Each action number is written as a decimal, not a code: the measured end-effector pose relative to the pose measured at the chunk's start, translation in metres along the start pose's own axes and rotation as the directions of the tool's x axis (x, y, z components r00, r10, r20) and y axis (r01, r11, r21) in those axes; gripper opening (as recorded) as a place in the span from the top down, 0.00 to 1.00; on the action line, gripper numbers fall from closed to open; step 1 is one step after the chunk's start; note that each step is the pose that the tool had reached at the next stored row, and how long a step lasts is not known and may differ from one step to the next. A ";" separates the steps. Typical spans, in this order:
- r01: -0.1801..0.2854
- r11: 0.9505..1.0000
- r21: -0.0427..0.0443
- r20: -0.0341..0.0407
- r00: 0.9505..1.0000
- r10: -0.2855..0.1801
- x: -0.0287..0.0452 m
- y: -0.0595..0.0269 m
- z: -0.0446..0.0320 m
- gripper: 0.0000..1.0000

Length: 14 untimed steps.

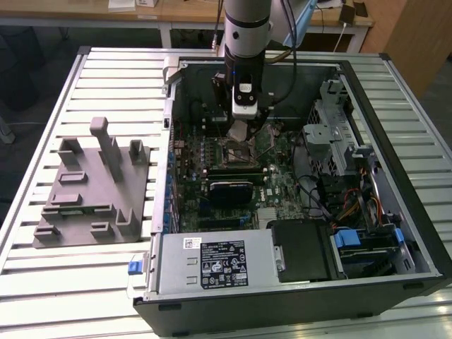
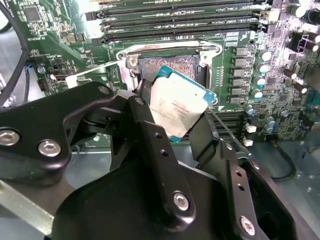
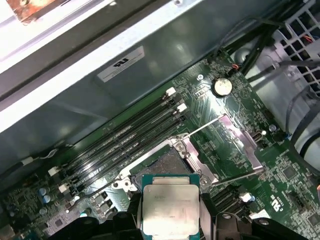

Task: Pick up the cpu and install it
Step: 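Place the cpu into insertion slot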

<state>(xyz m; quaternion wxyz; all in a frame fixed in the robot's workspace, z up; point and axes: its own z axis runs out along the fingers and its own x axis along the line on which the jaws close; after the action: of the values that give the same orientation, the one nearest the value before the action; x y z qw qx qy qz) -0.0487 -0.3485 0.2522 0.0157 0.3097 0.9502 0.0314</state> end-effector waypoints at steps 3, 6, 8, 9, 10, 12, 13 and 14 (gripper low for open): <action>-0.029 1.000 0.000 0.002 1.000 0.029 0.0000 0.0000 0.0001 0.46; -0.061 0.998 0.000 0.004 0.998 0.061 0.0000 0.0000 0.0003 0.46; -0.081 0.997 0.001 0.006 0.997 0.081 0.0000 0.0000 0.0004 0.46; -0.092 0.996 0.001 0.006 0.996 0.092 0.0000 0.0000 0.0004 0.46; -0.103 0.995 0.001 0.007 0.995 0.103 0.0000 0.0000 0.0004 0.46; -0.126 0.992 0.001 0.009 0.992 0.126 0.0000 -0.0001 0.0005 0.46; -0.137 0.991 0.001 0.010 0.990 0.137 0.0000 -0.0001 0.0005 0.46; -0.149 0.989 0.001 0.010 0.989 0.149 0.0000 -0.0001 0.0006 0.46</action>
<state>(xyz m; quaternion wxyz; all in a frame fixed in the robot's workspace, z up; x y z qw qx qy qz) -0.0487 -0.3485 0.2516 0.0181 0.3798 0.9244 0.0302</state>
